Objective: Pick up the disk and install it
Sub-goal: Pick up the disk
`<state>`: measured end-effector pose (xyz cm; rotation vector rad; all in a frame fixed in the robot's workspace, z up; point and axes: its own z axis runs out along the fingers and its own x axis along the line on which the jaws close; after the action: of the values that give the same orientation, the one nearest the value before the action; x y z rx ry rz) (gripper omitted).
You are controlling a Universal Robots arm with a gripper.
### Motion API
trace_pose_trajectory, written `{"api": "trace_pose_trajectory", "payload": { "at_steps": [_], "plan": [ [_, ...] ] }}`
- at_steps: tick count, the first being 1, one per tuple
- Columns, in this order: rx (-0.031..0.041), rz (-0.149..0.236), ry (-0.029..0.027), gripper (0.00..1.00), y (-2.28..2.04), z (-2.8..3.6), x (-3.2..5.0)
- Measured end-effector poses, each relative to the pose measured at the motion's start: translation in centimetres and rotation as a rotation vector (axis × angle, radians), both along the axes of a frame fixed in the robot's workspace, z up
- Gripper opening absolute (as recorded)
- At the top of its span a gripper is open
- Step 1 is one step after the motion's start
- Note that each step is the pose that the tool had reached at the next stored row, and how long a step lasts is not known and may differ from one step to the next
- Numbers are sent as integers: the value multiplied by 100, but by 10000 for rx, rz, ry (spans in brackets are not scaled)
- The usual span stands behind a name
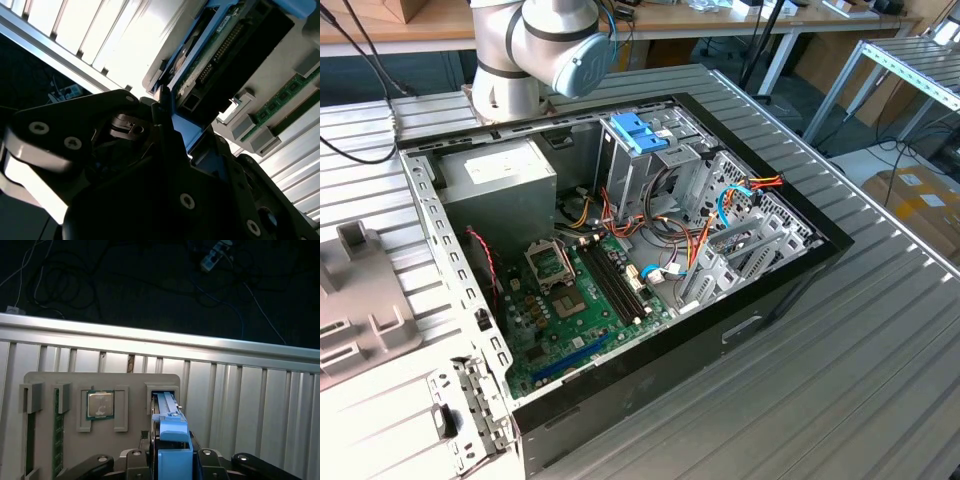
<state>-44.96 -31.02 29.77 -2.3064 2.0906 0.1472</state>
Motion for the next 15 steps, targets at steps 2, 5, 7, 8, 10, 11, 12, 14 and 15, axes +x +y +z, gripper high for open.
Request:
{"api": "trace_pose_trajectory", "payload": {
  "at_steps": [2,5,7,8,10,11,12,14,15],
  "plan": [
    [42,0,-3,37,-11,0,0],
    [115,0,-2,37,-43,1,0],
    [125,-1,-1,37,-60,2,0],
    [127,0,-1,37,-78,3,0],
    [127,0,-1,37,-96,4,0],
    [127,-1,0,37,-110,7,0],
    [127,0,0,37,-115,10,1],
    [127,-1,-1,37,-127,16,2],
    [127,-4,-1,37,-131,17,3]
  ]
}}
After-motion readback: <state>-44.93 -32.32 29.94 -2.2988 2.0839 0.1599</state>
